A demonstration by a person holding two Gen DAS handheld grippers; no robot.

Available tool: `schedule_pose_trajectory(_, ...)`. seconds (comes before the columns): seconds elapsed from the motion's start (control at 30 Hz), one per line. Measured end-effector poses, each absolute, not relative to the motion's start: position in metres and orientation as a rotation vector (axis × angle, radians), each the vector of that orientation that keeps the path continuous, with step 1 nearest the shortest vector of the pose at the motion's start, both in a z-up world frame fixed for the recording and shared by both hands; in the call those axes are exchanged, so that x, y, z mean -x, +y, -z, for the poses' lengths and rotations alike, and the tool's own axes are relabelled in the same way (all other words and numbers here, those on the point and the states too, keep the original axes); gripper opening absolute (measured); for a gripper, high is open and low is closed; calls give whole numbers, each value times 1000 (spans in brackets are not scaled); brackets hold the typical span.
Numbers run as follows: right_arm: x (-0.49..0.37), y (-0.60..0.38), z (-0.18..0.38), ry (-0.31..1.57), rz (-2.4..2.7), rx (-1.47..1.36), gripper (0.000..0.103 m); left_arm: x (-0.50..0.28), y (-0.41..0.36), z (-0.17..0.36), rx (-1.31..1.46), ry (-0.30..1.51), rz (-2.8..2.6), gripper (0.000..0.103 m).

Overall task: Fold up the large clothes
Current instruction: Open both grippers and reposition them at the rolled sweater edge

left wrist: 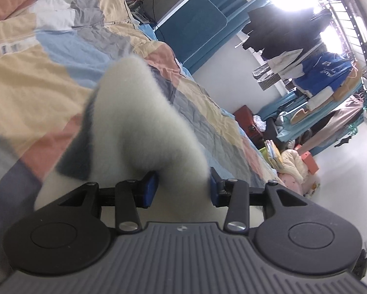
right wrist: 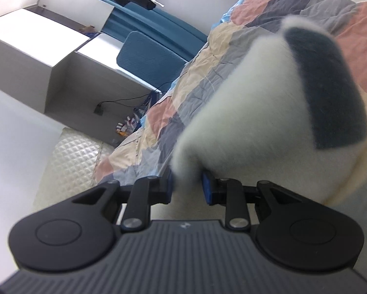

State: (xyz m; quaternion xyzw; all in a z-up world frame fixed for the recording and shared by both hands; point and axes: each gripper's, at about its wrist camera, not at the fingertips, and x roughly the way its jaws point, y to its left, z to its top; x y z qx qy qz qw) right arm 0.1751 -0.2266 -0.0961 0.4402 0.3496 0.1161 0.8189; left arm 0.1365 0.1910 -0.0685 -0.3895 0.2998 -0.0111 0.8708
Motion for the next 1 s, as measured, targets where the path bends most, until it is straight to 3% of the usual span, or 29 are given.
schedule_pose_trajectory(0.07,-189,-223,99,729,-234,-916,27,-159,195,78,799,629,6,47)
schedule_pose_trajectory(0.13,-203,-221,103,705,-220,-887,19,-177,198,88,777,629,-9,47)
schedule_pose_trajectory(0.27,-236,-219,125,750,-208,-855,19,-212,204,115,744,645,-27,47)
schedule_pose_trajectory(0.33,-250,-218,141,785,-204,-866,14,-227,208,128,724,651,-33,47)
schedule_pose_trajectory(0.67,-304,-179,183,813,-226,-603,13,-282,205,172,564,644,-79,47)
schedule_pose_trajectory(1.0,-325,-170,196,811,-243,-523,7,-292,190,177,458,634,-85,49)
